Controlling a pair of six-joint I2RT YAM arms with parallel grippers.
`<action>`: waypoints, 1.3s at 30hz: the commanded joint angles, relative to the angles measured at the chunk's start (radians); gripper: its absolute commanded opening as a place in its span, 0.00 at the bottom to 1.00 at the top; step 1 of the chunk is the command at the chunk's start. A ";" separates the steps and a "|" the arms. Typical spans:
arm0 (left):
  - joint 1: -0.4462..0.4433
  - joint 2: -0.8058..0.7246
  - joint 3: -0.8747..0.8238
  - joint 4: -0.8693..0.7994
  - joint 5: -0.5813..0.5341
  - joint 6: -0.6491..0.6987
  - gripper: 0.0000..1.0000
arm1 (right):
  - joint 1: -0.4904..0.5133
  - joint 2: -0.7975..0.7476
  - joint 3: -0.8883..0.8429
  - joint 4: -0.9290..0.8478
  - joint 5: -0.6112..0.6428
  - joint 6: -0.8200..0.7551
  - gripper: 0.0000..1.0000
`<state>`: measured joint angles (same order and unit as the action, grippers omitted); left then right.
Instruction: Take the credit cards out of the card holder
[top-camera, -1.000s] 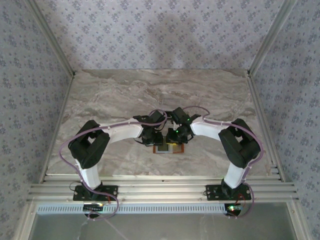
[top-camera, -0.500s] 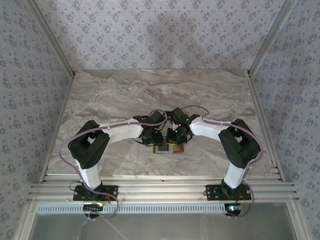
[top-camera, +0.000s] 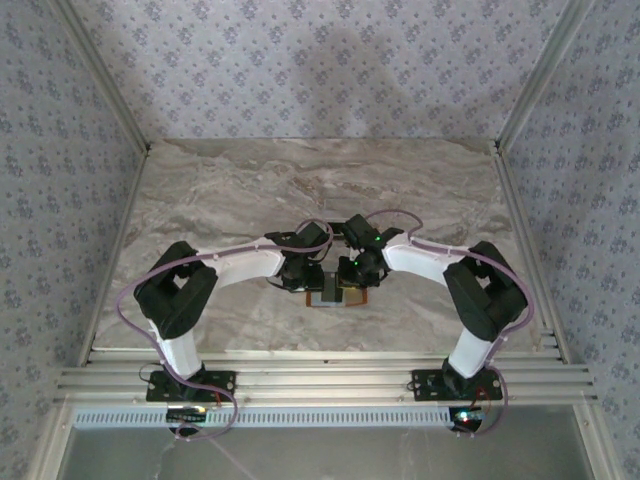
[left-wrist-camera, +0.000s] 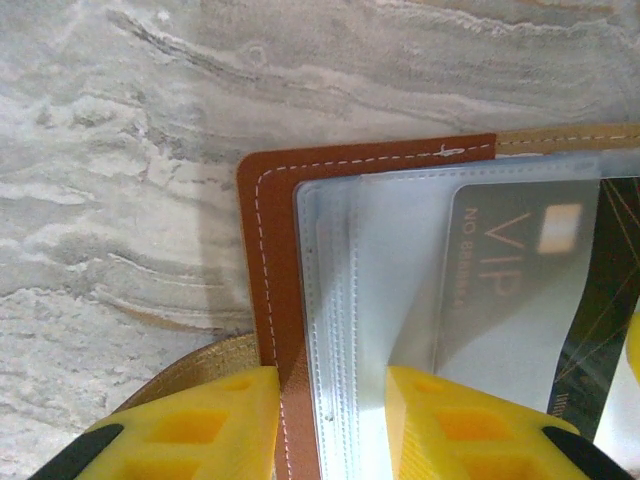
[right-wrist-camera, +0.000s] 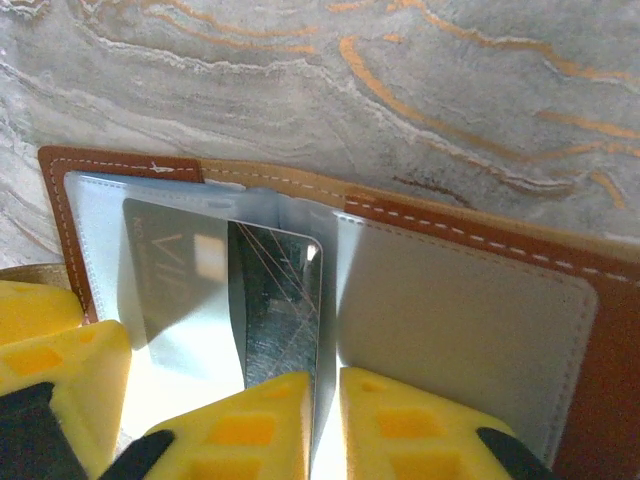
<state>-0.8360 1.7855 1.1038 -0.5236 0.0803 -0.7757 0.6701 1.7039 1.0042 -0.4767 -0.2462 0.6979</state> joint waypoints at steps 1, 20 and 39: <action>0.008 -0.005 -0.011 -0.042 -0.028 0.015 0.34 | -0.003 -0.039 0.006 -0.039 0.014 0.011 0.23; 0.008 0.008 -0.013 -0.043 -0.024 0.016 0.33 | -0.062 -0.008 -0.090 0.157 -0.163 0.002 0.27; 0.009 0.032 -0.002 -0.053 -0.016 0.022 0.33 | -0.102 0.011 -0.194 0.357 -0.287 0.041 0.25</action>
<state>-0.8322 1.7878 1.1023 -0.5228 0.0814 -0.7685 0.5785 1.6981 0.8436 -0.1829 -0.4759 0.7109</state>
